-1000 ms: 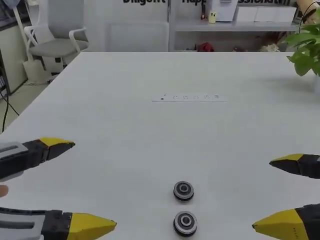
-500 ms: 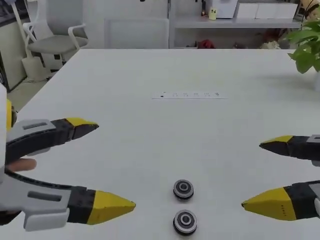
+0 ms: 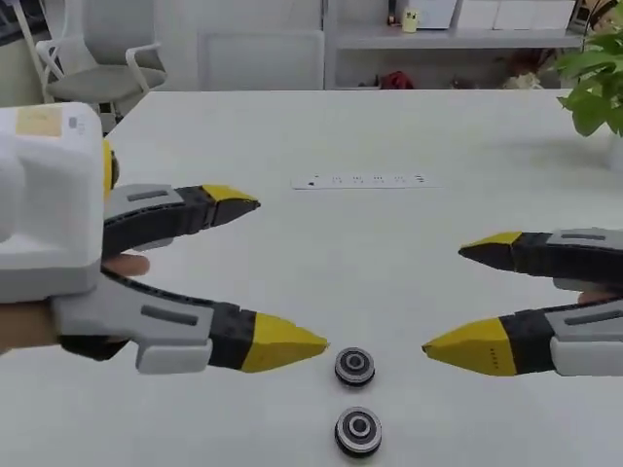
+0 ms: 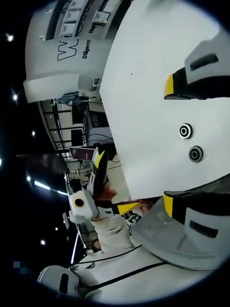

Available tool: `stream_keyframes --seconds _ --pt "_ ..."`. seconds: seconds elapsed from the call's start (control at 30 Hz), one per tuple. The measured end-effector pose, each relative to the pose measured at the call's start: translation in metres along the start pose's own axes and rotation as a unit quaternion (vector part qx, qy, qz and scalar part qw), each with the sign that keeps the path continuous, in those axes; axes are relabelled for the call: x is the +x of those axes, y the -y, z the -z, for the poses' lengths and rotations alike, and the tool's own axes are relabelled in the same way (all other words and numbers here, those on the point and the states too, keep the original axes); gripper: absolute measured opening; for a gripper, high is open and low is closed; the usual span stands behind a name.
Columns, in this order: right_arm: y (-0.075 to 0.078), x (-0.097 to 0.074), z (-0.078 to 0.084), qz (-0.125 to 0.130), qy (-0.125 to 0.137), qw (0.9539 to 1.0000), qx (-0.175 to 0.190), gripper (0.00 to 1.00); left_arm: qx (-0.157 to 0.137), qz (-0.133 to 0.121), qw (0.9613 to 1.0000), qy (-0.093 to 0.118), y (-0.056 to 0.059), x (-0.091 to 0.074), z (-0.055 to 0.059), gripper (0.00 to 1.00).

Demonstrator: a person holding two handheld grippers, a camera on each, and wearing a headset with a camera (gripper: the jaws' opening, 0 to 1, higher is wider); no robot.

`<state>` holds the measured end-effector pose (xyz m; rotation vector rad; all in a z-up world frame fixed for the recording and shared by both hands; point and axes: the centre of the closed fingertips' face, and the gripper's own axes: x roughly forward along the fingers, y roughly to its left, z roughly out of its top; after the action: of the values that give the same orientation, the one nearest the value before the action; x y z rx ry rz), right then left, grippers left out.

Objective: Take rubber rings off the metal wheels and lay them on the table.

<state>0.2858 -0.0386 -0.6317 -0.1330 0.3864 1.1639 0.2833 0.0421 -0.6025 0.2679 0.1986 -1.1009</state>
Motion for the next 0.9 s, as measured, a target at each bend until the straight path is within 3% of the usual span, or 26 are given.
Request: stream_keyframes --seconds 0.2,0.37,0.57,0.73,0.9 --pt "-0.004 0.014 0.000 -0.022 0.015 0.9996 0.000 0.74 0.012 0.006 0.9999 0.010 -0.001 0.016 0.001 0.83" --pt "-0.008 0.022 0.005 -0.042 0.029 0.9987 0.002 0.71 0.021 0.024 0.9992 0.025 0.007 0.030 0.000 0.80" --pt "-0.007 0.030 0.010 -0.047 0.055 0.9973 -0.013 0.68 0.032 0.034 0.9982 0.037 0.012 0.043 0.002 0.76" --pt "-0.006 0.033 0.019 -0.056 0.051 0.9970 -0.015 0.61 0.032 0.035 0.9983 0.033 0.014 0.051 0.016 0.74" --pt "-0.002 0.038 0.033 -0.062 0.031 0.9973 -0.021 0.58 0.025 0.035 0.9987 0.025 0.017 0.056 0.034 0.71"
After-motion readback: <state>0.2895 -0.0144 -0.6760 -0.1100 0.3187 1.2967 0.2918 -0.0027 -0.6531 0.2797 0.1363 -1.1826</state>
